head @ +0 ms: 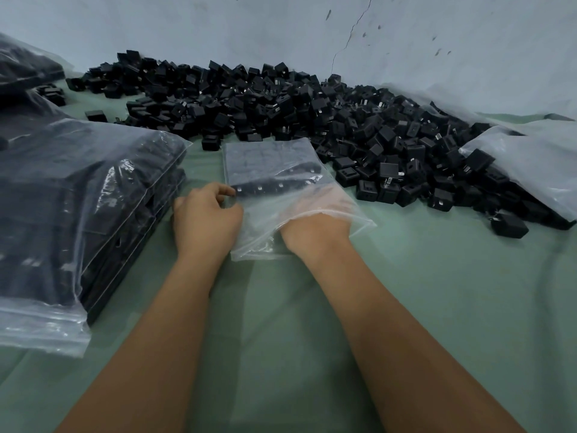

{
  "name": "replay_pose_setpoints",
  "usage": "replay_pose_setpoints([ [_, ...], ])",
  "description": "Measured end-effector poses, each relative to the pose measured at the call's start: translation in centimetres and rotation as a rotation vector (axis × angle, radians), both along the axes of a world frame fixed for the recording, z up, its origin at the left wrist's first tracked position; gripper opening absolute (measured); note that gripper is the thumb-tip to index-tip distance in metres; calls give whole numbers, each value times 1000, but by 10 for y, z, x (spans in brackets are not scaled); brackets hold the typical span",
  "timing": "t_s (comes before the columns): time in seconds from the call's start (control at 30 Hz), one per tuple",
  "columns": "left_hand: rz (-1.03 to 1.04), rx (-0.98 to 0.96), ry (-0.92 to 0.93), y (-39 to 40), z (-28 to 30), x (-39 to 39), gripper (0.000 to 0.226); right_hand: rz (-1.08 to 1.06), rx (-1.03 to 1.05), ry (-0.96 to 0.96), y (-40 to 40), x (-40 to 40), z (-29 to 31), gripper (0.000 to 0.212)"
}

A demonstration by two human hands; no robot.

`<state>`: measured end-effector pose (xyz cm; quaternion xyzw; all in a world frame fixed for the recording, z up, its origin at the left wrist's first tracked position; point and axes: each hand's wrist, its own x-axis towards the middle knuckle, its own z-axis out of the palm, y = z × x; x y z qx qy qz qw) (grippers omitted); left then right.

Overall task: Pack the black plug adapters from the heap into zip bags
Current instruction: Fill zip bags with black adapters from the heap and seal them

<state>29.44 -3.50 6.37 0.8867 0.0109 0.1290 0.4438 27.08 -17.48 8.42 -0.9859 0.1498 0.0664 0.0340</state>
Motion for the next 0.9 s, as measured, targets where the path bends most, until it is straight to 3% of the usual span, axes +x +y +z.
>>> replay_pose_setpoints([
  [0.13, -2, -5, 14, 0, 1, 0, 30, 68, -158, -205, 0, -4, -4, 17],
  [0.2, -5, -19, 23, 1, 1, 0, 30, 98, -187, -206, 0, -7, -4, 19],
  [0.47, -1, -13, 16, 0, 1, -1, 30, 103, -85, -135, -7, -11, -9, 22],
  [0.6, 4, -5, 18, 0, 1, -1, 30, 22, -105, -323, -5, -10, -7, 14],
  [0.67, 3, -5, 14, 0, 1, -1, 30, -121, -52, -318, -9, -6, -9, 55],
  [0.73, 1, -7, 13, -1, 0, -1, 31, -141, -98, -223, -10, -4, -13, 76],
  [0.83, -1, -6, 13, -1, 0, -1, 31, -130, -144, -215, -9, -3, -14, 78],
  [0.9, -3, -4, 14, -1, 0, -1, 31, -138, -84, -293, -10, -3, -14, 64],
])
